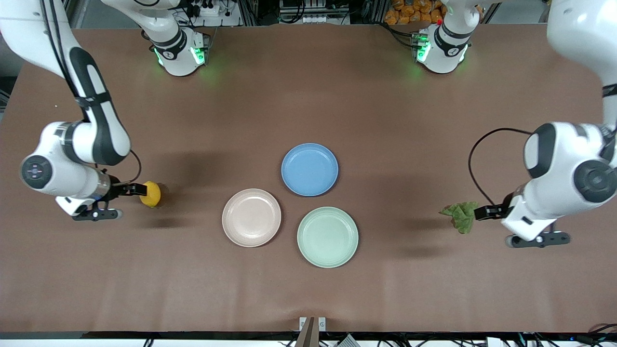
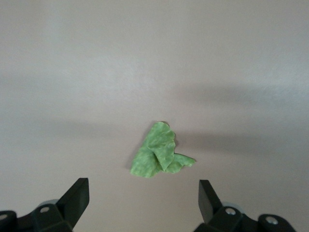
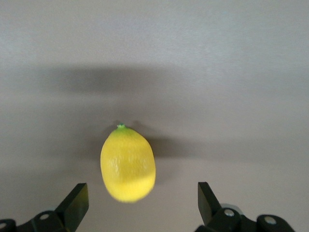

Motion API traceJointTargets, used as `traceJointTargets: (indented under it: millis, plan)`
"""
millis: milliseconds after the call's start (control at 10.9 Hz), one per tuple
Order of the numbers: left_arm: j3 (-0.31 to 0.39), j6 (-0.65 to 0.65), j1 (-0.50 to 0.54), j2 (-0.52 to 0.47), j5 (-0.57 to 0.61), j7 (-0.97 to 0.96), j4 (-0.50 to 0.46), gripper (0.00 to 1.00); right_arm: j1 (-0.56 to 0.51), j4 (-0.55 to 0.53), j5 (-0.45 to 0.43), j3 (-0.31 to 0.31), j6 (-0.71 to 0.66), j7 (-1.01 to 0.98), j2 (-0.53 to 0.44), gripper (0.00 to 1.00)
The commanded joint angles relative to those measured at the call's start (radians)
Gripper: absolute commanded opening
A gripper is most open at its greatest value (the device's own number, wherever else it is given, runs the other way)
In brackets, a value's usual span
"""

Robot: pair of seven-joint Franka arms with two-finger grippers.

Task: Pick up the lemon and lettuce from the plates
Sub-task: 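Open the right gripper off the lemon while the left gripper releases lettuce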

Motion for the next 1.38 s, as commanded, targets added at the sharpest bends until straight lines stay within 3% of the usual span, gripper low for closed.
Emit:
traceJointTargets:
  millis: [0,184,552,1012,1288]
  plan:
    - [-0.003,-0.059,0.006,-0.125,0.015,-0.011,0.0,1.0,0.008,0.069,-0.017,-0.002,-0.144,-0.002,-0.067,1.0]
    - [-0.004,-0.066,0.008,-0.189,-0.014,-0.01,-0.003,1.0,0.008,0.09,-0.016,-0.002,-0.194,0.001,-0.112,1.0]
    - [-0.054,-0.121,0.003,-0.282,-0.022,-0.019,-0.002,1.0,0.012,0.325,-0.016,-0.002,-0.472,0.004,-0.133,1.0]
    - [-0.064,-0.168,0.006,-0.34,-0.065,-0.001,-0.005,1.0,0.031,0.347,-0.001,-0.026,-0.532,0.002,-0.256,1.0]
    - [-0.073,-0.227,0.005,-0.354,-0.065,-0.002,-0.005,1.0,0.057,0.449,0.003,-0.066,-0.622,-0.005,-0.259,1.0]
